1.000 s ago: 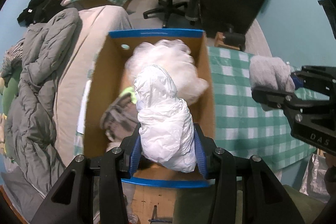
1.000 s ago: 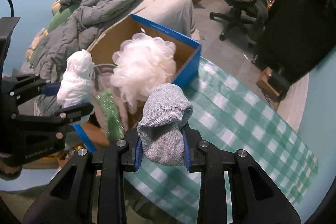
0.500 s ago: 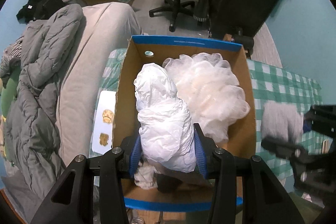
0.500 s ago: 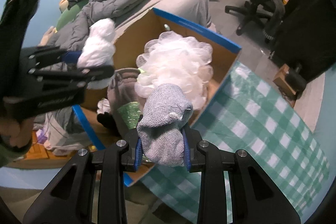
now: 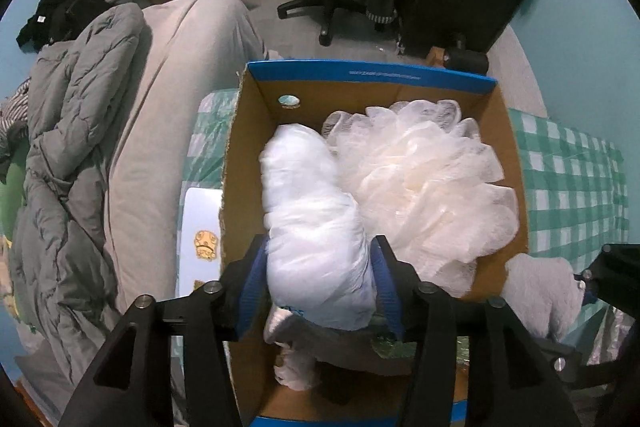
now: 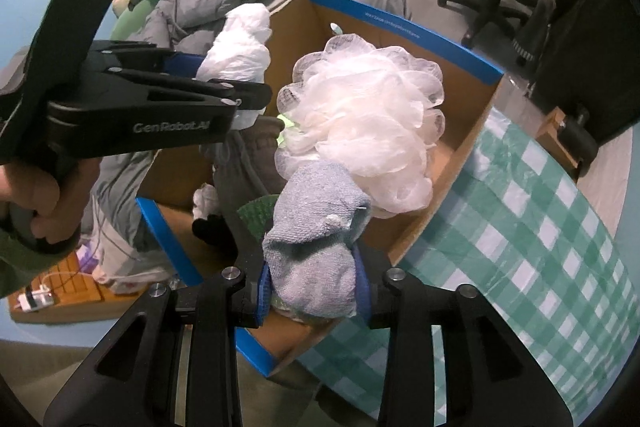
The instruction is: Organize soft objects
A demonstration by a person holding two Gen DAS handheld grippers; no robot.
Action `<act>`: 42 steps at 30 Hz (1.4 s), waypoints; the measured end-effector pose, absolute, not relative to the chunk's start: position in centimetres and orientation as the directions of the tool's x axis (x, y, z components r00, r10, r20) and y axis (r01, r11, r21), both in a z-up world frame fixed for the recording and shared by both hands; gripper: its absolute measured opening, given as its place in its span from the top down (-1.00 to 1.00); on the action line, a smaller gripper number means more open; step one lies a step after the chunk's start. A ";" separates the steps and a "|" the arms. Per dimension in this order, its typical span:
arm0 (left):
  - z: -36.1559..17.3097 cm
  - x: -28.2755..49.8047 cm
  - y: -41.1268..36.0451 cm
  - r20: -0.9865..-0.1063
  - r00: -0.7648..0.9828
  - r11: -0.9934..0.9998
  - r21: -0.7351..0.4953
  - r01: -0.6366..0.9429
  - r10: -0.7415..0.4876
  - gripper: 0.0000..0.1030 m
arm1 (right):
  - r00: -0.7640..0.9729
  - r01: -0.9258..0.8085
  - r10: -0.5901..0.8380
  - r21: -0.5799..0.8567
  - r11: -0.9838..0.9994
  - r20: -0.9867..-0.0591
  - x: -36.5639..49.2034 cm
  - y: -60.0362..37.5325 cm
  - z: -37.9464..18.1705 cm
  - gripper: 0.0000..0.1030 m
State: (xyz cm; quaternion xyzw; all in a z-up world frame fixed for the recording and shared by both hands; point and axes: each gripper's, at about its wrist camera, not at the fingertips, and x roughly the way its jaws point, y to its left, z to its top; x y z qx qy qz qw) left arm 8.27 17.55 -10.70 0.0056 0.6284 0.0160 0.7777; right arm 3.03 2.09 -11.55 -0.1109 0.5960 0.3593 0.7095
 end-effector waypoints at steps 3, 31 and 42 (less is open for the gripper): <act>-10.7 8.3 17.9 -0.977 0.209 0.999 0.035 -0.012 0.037 -0.32 | 0.027 -0.644 0.380 0.275 0.714 -0.925 3.0 2.6 -11.7 0.11; -3.5 2.0 19.7 -0.947 0.320 0.989 -0.016 -0.145 0.032 -0.57 | 0.228 -0.600 0.361 0.162 0.784 -0.904 3.3 1.1 -4.5 -0.35; 0.0 -0.4 18.8 -0.922 0.385 0.984 -0.032 -0.178 0.040 -0.73 | 0.317 -0.537 0.344 0.132 0.833 -0.884 3.3 -1.2 -1.4 -0.36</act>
